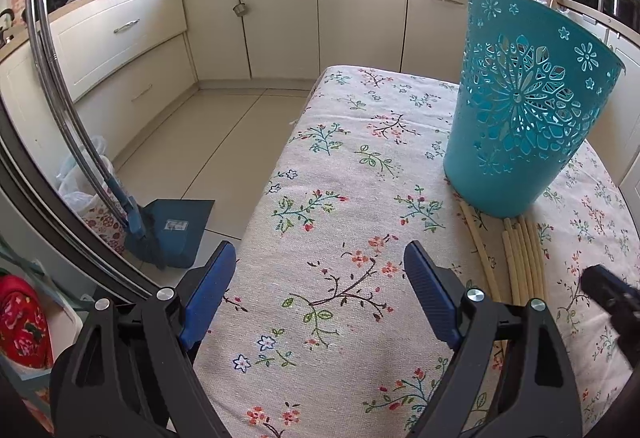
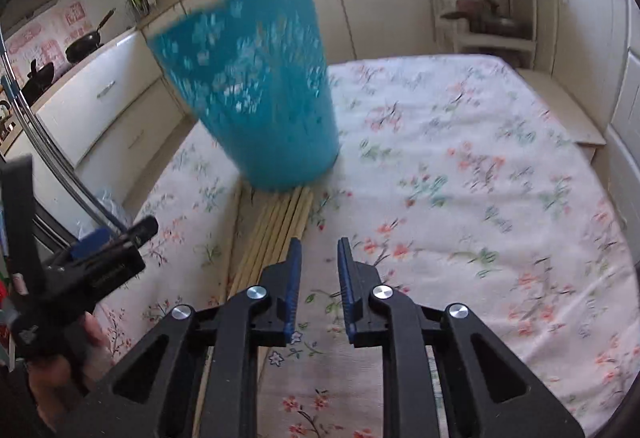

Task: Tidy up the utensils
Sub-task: 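Move the left gripper to the bundle and grasp another chopstick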

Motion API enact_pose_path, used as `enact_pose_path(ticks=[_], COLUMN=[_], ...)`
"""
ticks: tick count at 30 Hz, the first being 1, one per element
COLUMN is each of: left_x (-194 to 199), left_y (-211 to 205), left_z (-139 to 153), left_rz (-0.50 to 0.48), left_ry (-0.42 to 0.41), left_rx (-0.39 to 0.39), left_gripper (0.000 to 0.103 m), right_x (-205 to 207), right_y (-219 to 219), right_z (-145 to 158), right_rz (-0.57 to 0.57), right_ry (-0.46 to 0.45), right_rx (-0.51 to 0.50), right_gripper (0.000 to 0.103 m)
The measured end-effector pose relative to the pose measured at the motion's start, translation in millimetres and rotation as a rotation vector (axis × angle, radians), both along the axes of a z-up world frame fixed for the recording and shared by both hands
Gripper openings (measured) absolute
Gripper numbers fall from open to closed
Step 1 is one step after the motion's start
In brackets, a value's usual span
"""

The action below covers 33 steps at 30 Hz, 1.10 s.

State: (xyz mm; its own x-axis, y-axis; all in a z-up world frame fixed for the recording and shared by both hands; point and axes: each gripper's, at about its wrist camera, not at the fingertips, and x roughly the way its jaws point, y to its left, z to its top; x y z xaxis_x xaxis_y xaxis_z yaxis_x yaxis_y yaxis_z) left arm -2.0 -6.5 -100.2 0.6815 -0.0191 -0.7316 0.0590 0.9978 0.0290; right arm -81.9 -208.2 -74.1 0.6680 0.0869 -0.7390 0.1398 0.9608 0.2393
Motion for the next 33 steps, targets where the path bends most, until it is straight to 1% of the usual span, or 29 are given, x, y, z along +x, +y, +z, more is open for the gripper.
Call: enact_pose_path(ticks=[3, 7, 9, 11, 14, 20, 21, 23, 26, 28, 30, 31, 33], left_x=[1.3, 2.6, 3.3, 3.6, 4.2, 3.8, 3.8, 3.5, 3.2, 5.6, 11.8, 14.7, 17.0], left_y=[-1.0, -0.1, -0.1, 0.1, 0.3, 0.0, -0.6, -1.6, -6.3, -12.4, -19.5, -24.6, -35.1], left_z=[-0.5, -1.6, -2.5, -3.1, -3.7, -4.1, -4.4, -4.2, -4.7, -4.9, -6.6, -6.9, -6.2], left_rz=[0.002, 0.003, 0.003, 0.004, 0.004, 0.002, 0.001, -0.003, -0.024, -0.057, -0.083, -0.092, -0.112], left_ry=[0.006, 0.012, 0.014, 0.017, 0.019, 0.018, 0.017, 0.017, 0.025, 0.053, 0.103, 0.117, 0.12], left_rx=[-0.004, -0.012, -0.014, -0.016, -0.017, -0.011, -0.01, -0.01, 0.002, 0.004, -0.037, -0.042, -0.031], left_gripper=[0.082, 0.082, 0.082, 0.082, 0.082, 0.082, 0.082, 0.082, 0.082, 0.082, 0.082, 0.082, 0.082], right_x=[11.1, 18.5, 21.1, 19.5, 17.7, 21.6, 22.0, 21.4, 14.9, 8.9, 4.7, 2.3, 0.9], right_y=[8.2, 20.0, 20.3, 19.7, 15.8, 22.5, 23.4, 25.2, 16.9, 4.2, -4.8, -8.7, -10.4], right_z=[-4.0, -9.9, -15.1, -15.0, -16.1, -16.9, -16.8, -16.3, -14.9, -15.1, -15.8, -16.7, -17.3], right_rz=[0.014, 0.02, 0.017, 0.012, 0.006, 0.026, 0.03, 0.061, 0.077, 0.054, 0.038, 0.035, 0.03], right_ry=[0.014, 0.04, 0.057, 0.052, 0.058, 0.061, 0.063, 0.074, 0.088, 0.085, 0.074, 0.063, 0.055], right_rx=[-0.001, -0.029, -0.042, -0.051, -0.043, -0.113, -0.119, -0.155, -0.193, -0.19, -0.167, -0.143, -0.122], right_gripper=[0.019, 0.018, 0.017, 0.017, 0.017, 0.016, 0.015, 0.009, 0.008, 0.007, 0.007, 0.007, 0.007])
